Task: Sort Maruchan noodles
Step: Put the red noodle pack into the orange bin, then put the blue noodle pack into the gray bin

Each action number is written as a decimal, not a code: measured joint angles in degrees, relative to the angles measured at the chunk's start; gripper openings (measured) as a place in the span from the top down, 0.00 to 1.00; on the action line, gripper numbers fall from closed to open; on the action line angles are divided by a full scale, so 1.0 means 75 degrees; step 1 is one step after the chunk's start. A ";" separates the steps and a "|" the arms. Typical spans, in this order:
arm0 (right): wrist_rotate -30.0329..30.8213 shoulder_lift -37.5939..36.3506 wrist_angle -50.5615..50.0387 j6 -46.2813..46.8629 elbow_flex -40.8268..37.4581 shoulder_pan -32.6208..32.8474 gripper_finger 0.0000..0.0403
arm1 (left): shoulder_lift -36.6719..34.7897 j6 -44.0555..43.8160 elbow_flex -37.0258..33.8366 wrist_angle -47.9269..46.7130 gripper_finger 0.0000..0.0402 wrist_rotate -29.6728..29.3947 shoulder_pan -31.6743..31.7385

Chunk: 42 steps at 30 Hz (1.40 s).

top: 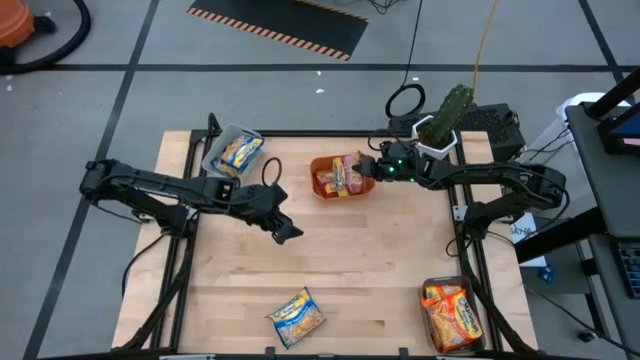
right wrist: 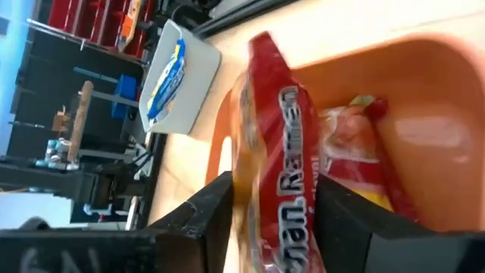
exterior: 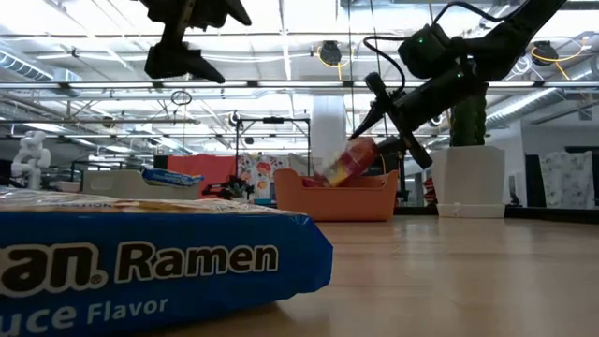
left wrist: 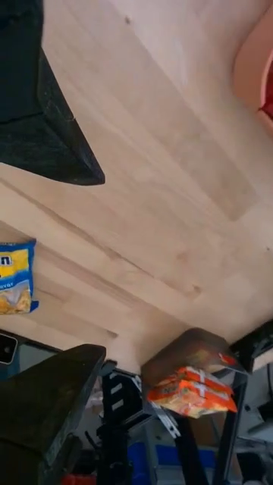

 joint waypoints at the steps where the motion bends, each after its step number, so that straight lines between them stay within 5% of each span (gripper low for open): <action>1: 0.0003 -0.0003 0.0010 0.0001 -0.0002 -0.0036 0.61 | 0.0012 -0.0017 0.0002 -0.0017 0.10 -0.0008 -0.0010; 15: -0.0623 -0.0272 -0.0137 -0.0319 -0.0002 -0.0393 0.53 | 0.0086 -0.0672 -0.0007 -0.0721 0.10 0.0414 -0.0932; 24: 0.0000 -0.1506 -0.0293 0.0060 0.0001 -0.0389 0.52 | 0.0401 -0.1425 -0.0003 -0.1825 0.10 0.1190 -0.1749; 32: 0.0180 -0.2134 -0.0852 0.0012 0.0001 -0.0024 0.52 | 0.1104 -0.1194 -0.0007 -0.2167 0.10 0.2396 -0.2109; 42: 0.0766 -0.2132 -0.0635 0.0678 0.0001 0.1112 0.52 | 0.1074 -0.0926 -0.0007 -0.2368 0.22 0.2630 -0.2371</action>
